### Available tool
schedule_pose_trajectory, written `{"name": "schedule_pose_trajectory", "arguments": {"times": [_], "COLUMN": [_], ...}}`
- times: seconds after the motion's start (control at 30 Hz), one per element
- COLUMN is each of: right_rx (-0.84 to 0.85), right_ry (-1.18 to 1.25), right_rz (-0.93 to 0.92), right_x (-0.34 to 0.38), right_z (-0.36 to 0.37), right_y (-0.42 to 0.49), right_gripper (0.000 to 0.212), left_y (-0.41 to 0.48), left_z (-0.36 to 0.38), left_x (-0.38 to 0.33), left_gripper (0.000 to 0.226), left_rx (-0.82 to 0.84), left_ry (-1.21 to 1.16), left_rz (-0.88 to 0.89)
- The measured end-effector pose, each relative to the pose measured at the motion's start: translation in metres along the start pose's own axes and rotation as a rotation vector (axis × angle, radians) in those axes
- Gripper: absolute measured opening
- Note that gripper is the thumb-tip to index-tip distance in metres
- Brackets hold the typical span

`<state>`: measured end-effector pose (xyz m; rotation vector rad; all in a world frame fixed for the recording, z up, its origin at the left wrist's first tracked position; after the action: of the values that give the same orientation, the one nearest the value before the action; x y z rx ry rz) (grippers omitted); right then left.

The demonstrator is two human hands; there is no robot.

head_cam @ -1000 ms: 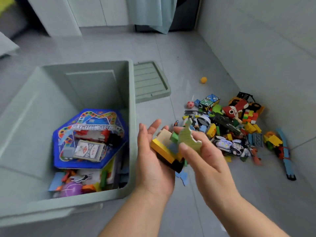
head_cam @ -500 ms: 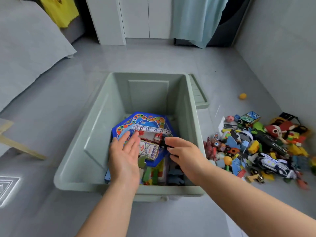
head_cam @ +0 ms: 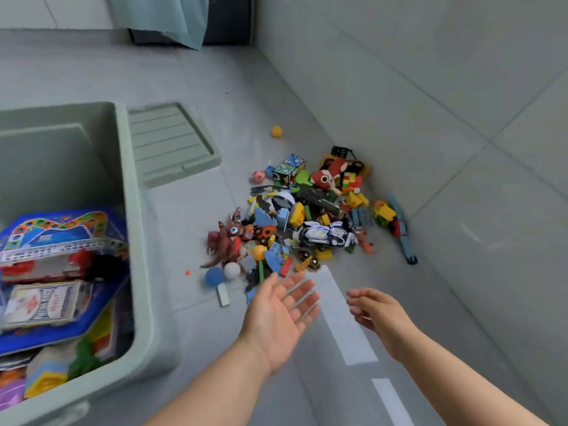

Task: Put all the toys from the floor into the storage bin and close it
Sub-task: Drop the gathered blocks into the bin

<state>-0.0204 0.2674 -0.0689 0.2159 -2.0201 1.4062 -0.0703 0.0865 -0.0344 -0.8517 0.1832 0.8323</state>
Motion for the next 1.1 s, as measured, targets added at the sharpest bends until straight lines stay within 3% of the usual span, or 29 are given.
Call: {"name": "schedule_pose_trajectory", "arguments": {"times": [0.07, 0.23, 0.37, 0.47, 0.57, 0.7, 0.77, 0.9, 0.97, 1.1], "right_rx": [-0.111, -0.293, -0.378, -0.363, -0.312, -0.144, -0.085, 0.058, 0.115, -0.228], "right_ry": [-0.226, -0.743, -1.110, -1.036, -0.808, -0.665, -0.684, -0.763, -0.668, -0.221], "right_rz": [-0.084, -0.513, -0.740, -0.838, -0.986, -1.253, -1.351, -1.325, -1.159, -0.693], "right_x": [0.013, 0.097, 0.120, 0.118, 0.111, 0.082, 0.065, 0.046, 0.042, 0.035], "right_z": [-0.012, 0.018, 0.052, 0.049, 0.029, 0.021, 0.028, 0.035, 0.022, -0.040], "right_y": [0.036, 0.093, 0.137, 0.149, 0.133, 0.065, 0.032, 0.013, 0.029, 0.089], "right_gripper": [0.020, 0.072, 0.069, 0.055, 0.049, 0.037, 0.033, 0.039, 0.040, 0.014], "left_y": [0.022, 0.057, 0.083, 0.096, 0.106, 0.105, 0.098, 0.078, 0.069, 0.053], "left_z": [-0.007, -0.023, -0.025, -0.023, -0.019, -0.003, -0.004, -0.026, -0.037, -0.038], "left_x": [0.020, 0.049, 0.061, 0.058, 0.049, 0.052, 0.056, 0.047, 0.042, 0.012], "left_gripper": [0.041, 0.042, 0.043, 0.044, 0.048, 0.087, 0.088, 0.096, 0.095, 0.065], "left_rx": [-0.079, -0.235, -0.324, -0.349, -0.356, -0.211, -0.172, -0.231, -0.260, -0.287], "left_ry": [-0.051, -0.111, -0.110, -0.084, 0.040, 0.225, 0.260, 0.354, 0.402, 0.515], "left_rz": [-0.028, -0.048, -0.043, -0.035, -0.029, -0.102, -0.073, 0.132, 0.180, 0.355]}}
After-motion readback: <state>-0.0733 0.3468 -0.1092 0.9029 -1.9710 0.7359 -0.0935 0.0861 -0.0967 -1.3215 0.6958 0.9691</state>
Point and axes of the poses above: each hand's wrist, its own y-axis towards the middle knuckle, its own z-axis out of the palm, x = y × z, the point moved 9 cm from there along y, towards the middle knuckle, and after that the axes turned 12 degrees about z, right-handed, at the moved point
